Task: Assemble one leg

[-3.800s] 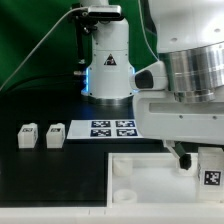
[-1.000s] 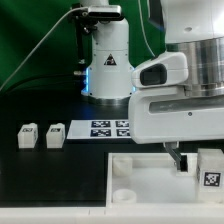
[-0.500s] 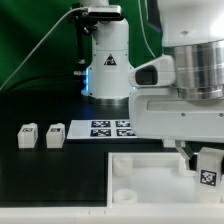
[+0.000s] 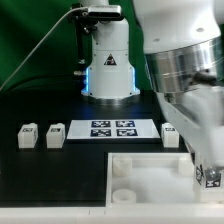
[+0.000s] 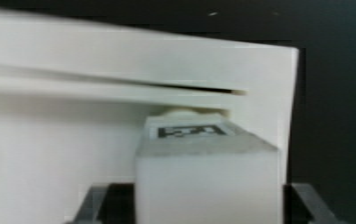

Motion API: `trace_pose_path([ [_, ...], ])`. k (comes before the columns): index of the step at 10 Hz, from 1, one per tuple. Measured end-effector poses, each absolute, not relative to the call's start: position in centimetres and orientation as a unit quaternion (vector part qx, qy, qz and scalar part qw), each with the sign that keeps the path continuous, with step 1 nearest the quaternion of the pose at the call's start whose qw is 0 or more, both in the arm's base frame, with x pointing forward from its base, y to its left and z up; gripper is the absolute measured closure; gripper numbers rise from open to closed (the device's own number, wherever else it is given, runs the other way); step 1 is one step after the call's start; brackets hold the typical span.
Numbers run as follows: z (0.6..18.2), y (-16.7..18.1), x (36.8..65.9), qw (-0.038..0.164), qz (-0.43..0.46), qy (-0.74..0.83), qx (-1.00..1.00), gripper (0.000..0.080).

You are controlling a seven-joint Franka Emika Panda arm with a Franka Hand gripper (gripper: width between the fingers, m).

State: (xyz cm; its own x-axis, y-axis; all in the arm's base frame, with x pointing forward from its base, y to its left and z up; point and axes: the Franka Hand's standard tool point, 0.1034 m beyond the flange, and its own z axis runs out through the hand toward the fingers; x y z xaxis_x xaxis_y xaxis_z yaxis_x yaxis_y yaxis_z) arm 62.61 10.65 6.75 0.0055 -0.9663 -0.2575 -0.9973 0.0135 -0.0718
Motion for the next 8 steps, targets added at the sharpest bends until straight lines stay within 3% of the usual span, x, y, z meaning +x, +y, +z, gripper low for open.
trace_pose_path([
  [2,6.71,10.87,62.55,0.127,0.096,0.792,-0.589,0.0502],
  [6,7.0,10.11,62.74,0.104,0.097,0.866,-0.48,0.0497],
  [8,6.79,10.16,62.55,0.103,0.097,0.86,-0.49,0.0495],
])
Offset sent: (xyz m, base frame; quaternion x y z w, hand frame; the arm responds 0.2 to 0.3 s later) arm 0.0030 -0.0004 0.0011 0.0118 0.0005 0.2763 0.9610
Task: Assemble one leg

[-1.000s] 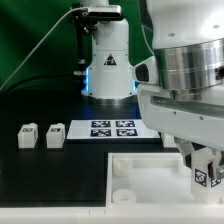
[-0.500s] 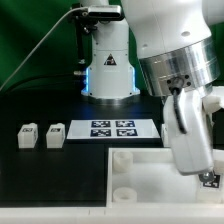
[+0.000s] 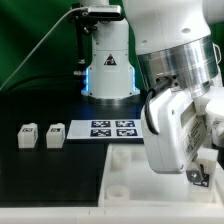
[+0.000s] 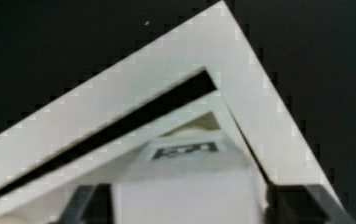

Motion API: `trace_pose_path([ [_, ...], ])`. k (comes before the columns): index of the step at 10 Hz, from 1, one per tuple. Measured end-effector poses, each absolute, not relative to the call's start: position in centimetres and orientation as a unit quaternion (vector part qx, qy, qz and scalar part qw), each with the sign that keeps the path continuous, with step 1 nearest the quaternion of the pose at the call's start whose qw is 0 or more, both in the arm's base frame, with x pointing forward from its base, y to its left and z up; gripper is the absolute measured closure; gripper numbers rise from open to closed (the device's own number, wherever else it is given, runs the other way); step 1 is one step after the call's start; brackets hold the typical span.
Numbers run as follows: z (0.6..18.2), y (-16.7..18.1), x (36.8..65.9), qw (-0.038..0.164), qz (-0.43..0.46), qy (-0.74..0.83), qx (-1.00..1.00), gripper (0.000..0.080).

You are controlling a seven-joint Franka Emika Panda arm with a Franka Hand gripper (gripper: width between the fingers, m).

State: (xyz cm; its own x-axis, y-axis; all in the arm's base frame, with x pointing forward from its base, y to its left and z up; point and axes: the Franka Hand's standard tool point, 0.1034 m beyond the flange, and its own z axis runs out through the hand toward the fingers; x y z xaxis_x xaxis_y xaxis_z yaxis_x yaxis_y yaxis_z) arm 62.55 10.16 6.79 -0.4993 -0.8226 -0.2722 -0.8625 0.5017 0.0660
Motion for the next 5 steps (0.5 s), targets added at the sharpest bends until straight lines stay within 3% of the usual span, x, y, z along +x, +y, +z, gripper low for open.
trace_pose_path([
  [1,6.8,10.2,62.5,0.103,0.097,0.86,-0.49,0.0301],
  [2,7.1,11.1,62.5,0.105,0.098,0.858,-0.494,0.0194],
  [5,10.4,13.2,63.0,0.124,0.096,0.848,-0.506,0.0158],
])
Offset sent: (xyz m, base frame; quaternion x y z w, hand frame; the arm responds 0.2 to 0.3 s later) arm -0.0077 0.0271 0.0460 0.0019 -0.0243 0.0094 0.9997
